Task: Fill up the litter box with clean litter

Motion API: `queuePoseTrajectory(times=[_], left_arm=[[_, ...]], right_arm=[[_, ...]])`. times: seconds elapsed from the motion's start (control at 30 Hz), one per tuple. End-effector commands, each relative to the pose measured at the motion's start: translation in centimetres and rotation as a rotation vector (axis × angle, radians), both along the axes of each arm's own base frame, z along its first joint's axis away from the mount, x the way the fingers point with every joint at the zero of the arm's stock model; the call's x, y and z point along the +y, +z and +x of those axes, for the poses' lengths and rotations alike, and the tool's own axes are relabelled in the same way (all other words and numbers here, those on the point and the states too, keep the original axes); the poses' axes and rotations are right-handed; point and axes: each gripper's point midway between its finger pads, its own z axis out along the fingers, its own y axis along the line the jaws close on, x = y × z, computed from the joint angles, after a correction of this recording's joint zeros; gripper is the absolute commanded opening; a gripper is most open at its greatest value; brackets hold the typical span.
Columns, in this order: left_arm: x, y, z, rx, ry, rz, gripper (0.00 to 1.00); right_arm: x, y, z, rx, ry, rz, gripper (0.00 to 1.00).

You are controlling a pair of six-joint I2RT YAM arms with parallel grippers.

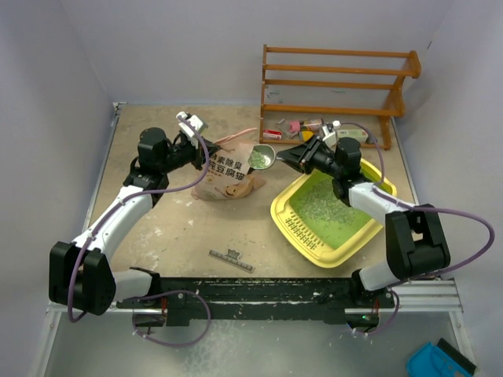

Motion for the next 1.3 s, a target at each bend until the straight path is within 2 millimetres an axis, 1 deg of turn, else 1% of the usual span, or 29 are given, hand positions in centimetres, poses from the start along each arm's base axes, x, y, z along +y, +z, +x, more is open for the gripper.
queuePoseTrajectory(times=[0.0,0.53,1.03,1.27], left_arm=[[-0.5,5.4,-0.1,-0.153,-0.029,-0.053,0.00],[-0.5,5.3,-0.1,-0.152,-0.028,-0.054,0.00],[-0.5,5.2,-0.1,-0.151,-0.029,-0.052,0.00],[-0.5,5.2,0.0,-0.152,-0.028,-0.050,0.00]], right_arm=[[-0.8,3.3,-0.6,-0.106,-0.001,0.036,0.00],[-4.0,2.4,-1.5,-0.043,-0.111,0.033,0.00],[-5.6,1.2,-2.0,-0.003,-0.195,0.059,0.00],[-6.3,1.8,-2.3,-0.025,-0.232,0.099,0.00]])
